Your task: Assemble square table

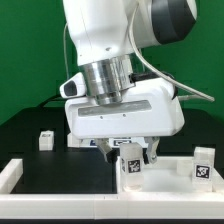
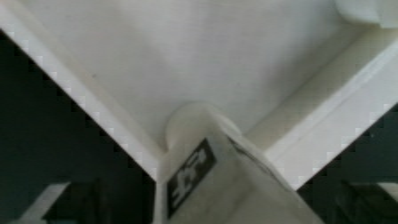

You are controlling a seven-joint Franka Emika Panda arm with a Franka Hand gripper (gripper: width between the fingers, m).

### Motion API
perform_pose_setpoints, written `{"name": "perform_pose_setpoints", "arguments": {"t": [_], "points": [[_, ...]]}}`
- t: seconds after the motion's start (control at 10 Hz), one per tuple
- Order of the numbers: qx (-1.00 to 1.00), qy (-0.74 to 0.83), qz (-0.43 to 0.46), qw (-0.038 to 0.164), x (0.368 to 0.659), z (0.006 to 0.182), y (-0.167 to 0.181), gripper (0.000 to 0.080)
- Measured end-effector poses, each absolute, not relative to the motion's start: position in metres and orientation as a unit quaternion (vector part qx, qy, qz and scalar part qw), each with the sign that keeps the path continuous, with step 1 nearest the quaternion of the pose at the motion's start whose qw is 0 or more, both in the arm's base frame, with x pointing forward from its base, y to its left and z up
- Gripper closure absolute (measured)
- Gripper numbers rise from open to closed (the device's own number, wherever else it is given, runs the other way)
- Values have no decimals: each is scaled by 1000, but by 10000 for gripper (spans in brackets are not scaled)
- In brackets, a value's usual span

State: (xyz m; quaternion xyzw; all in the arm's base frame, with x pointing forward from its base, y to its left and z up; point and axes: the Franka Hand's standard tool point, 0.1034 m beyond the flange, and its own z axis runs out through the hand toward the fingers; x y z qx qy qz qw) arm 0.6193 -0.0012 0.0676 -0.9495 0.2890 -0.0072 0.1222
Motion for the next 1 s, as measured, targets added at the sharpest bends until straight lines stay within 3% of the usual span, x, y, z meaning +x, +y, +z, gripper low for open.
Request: {"name": "perform_pose_setpoints", "arguments": {"t": [0.2, 0.3, 0.5, 0.6, 0.7, 0.8, 0.9, 1.0], "points": [[-972, 205, -17, 117, 619, 68, -2, 151], [-994, 42, -43, 88, 624, 72, -4, 150], [-995, -15, -58, 80, 624, 70, -3, 150], [-995, -14, -57, 80, 624, 70, -4, 231], [-995, -13, -57, 80, 624, 70, -4, 403], [-994, 37, -53, 84, 624, 69, -3, 403], [-992, 76, -50, 85, 624, 69, -3, 512], [-989, 114, -47, 87, 624, 69, -3, 512]]}}
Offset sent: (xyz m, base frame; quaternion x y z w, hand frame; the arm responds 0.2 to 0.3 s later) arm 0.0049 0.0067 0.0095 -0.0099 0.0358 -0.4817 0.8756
